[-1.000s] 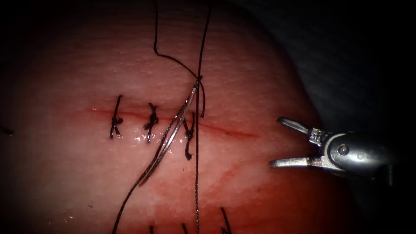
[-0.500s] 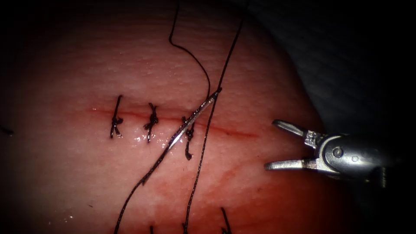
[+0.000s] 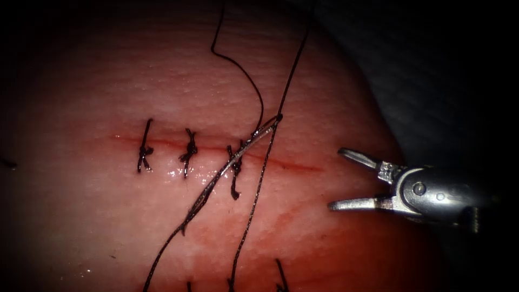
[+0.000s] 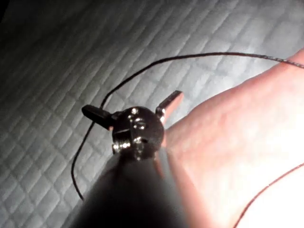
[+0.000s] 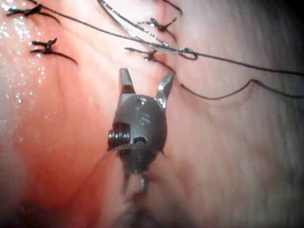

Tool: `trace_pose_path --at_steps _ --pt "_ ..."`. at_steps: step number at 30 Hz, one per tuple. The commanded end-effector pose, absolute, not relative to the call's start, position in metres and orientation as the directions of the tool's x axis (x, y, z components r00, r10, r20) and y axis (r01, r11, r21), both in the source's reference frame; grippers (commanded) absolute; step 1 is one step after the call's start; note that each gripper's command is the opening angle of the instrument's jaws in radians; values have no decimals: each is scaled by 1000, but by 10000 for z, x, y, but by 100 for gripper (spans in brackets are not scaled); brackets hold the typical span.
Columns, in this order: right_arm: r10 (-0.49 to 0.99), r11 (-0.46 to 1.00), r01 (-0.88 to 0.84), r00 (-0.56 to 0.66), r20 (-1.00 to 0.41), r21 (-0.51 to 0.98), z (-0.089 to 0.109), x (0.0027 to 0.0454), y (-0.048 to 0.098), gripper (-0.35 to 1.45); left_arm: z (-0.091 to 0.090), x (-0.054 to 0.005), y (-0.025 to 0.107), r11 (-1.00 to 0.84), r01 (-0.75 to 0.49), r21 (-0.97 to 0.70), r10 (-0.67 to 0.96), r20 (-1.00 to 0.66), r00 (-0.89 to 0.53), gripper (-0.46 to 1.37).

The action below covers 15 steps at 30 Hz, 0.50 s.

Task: Wound Closure
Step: Pull on the suture with the left driver to pull the needle into view

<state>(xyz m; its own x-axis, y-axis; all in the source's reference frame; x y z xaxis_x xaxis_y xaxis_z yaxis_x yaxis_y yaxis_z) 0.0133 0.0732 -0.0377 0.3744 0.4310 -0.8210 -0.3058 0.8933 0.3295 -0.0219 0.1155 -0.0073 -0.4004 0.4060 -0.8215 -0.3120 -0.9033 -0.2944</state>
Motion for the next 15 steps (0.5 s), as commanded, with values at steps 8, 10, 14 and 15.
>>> trace_pose_path --at_steps 8,10,14,15 --pt "431 894 -304 376 -820 331 -377 134 732 91 -98 -165 1022 -921 -177 -348 390 -828 -404 136" --pt "431 893 -304 376 -820 331 -377 135 732 91 -98 -149 988 -919 -153 -363 393 -822 -412 136" --pt "432 893 -305 376 -820 330 -377 135 732 91 -96 -118 944 -909 -131 -395 412 -811 -415 136" --pt "432 893 -305 376 -820 330 -377 136 732 91 -95 -114 941 -906 -132 -401 419 -812 -408 136"
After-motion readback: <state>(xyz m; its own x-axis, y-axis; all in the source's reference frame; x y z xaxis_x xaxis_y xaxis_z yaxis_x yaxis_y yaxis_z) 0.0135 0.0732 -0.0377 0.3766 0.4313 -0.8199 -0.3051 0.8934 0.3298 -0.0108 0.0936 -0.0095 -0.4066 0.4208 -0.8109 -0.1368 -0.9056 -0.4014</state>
